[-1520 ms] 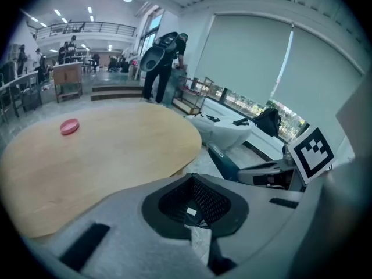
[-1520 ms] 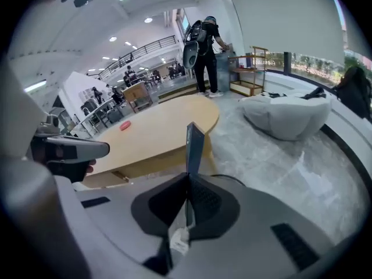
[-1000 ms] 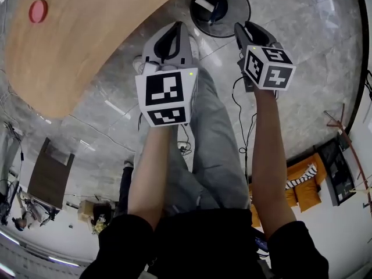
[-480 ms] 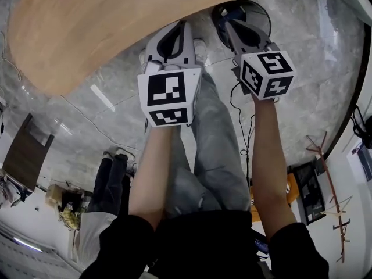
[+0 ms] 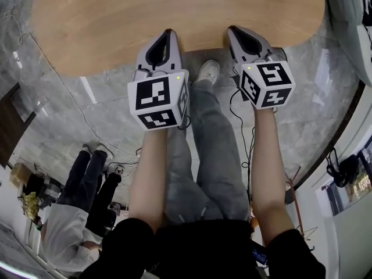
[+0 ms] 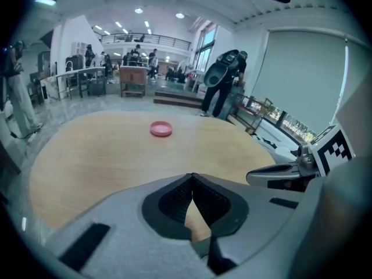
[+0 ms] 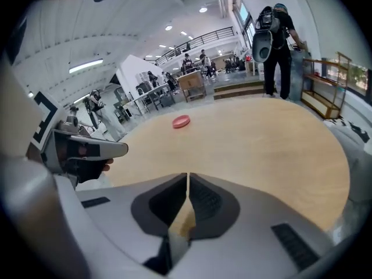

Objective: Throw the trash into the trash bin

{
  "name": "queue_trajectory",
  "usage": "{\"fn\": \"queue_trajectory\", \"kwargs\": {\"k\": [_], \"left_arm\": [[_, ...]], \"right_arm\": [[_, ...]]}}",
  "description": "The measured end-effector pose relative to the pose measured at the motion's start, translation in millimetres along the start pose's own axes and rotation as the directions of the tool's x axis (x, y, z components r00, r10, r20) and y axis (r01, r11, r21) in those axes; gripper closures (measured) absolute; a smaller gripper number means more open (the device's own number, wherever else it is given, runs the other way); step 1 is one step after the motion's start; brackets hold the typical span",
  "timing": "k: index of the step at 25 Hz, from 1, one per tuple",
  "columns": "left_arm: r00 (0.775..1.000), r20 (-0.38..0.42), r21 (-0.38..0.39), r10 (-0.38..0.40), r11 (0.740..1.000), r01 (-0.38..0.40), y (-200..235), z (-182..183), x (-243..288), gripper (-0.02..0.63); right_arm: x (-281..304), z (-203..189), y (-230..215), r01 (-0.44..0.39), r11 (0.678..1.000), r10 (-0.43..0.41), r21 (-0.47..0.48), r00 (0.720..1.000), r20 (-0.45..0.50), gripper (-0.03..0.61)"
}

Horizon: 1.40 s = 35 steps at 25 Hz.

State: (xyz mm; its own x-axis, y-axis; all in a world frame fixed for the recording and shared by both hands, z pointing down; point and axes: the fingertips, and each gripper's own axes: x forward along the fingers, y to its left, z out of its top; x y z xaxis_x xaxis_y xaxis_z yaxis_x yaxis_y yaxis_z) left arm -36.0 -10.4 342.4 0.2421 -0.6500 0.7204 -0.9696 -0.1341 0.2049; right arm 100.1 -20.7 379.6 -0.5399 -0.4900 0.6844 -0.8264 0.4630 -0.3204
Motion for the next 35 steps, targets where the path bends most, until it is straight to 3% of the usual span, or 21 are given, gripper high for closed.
{"fn": "queue_trajectory", "kwargs": {"k": [10, 17, 18, 20, 25, 27, 31, 33, 35], "left_arm": [[0.999, 0.032, -0.049, 0.019, 0.999, -0.017, 71, 40, 15, 0.609], [0.999, 0.040, -0.062, 0.003, 0.998, 0.000, 110, 65, 39, 0.609], [0.999, 0.043, -0.064, 0.002, 0.998, 0.001, 115, 68, 40, 0.609], [0.999, 0.048, -0.067, -0.001, 0.998, 0.004, 125, 73, 42, 0.609], [0.999, 0.043, -0.087, -0.002, 0.996, 0.006, 148, 71, 42, 0.609], [0.999, 0.040, -0.093, -0.005, 0.996, 0.009, 153, 69, 41, 0.609], [0.999, 0.033, -0.120, -0.004, 0.993, 0.008, 166, 59, 35, 0.609], [0.999, 0.033, -0.131, -0.005, 0.991, 0.009, 175, 56, 30, 0.609], [1.000, 0.030, -0.139, -0.004, 0.990, 0.008, 185, 51, 26, 0.609]], "right_arm": [[84, 68, 21, 0.045, 0.995, -0.045, -0.090, 0.999, 0.002, 0.561], [154, 116, 37, 0.049, 0.966, -0.054, -0.253, 0.999, -0.010, 0.560], [162, 122, 40, 0.055, 0.948, -0.065, -0.313, 0.998, -0.021, 0.560], [178, 135, 49, 0.056, 0.880, -0.086, -0.471, 0.995, -0.043, 0.560], [217, 153, 79, -0.041, 0.627, -0.098, -0.778, 0.987, -0.130, 0.560], [231, 154, 87, -0.091, 0.557, -0.100, -0.826, 0.980, -0.175, 0.560], [250, 153, 92, -0.134, 0.482, -0.141, -0.866, 0.963, -0.227, 0.560], [257, 152, 92, -0.139, 0.486, -0.162, -0.863, 0.956, -0.245, 0.560], [261, 149, 93, -0.147, 0.522, -0.167, -0.840, 0.949, -0.269, 0.560]]}}
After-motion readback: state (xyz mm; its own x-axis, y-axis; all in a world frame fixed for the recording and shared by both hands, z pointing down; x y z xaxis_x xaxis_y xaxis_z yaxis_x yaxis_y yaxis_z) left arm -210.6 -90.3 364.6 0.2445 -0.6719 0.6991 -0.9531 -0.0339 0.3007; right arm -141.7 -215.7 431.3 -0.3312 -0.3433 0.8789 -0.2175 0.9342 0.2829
